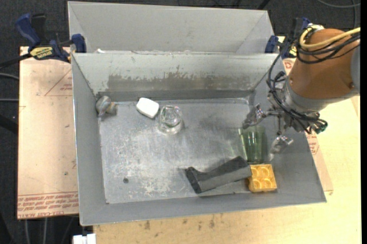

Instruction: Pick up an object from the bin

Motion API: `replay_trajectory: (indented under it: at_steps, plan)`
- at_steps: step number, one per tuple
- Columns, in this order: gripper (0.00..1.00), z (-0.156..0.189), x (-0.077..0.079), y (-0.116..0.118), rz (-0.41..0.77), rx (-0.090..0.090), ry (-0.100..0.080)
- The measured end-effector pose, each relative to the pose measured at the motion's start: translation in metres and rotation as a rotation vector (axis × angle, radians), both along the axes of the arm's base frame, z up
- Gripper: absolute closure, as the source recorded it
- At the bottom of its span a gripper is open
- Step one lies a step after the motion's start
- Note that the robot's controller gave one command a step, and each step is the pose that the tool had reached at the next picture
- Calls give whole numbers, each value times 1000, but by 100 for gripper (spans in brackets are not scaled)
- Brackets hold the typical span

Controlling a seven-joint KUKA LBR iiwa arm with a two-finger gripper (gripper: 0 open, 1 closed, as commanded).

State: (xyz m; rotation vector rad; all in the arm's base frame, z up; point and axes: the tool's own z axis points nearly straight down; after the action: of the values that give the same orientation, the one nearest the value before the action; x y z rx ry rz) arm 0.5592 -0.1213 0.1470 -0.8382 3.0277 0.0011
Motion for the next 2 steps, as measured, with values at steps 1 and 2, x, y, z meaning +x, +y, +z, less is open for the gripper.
replay_trajectory:
  at_steps: [1, 2]
  plan:
    - [0, -48, -10, 45, 63, -10, -20]
    - [100, -64, -49, 74, 224, -21, -9]
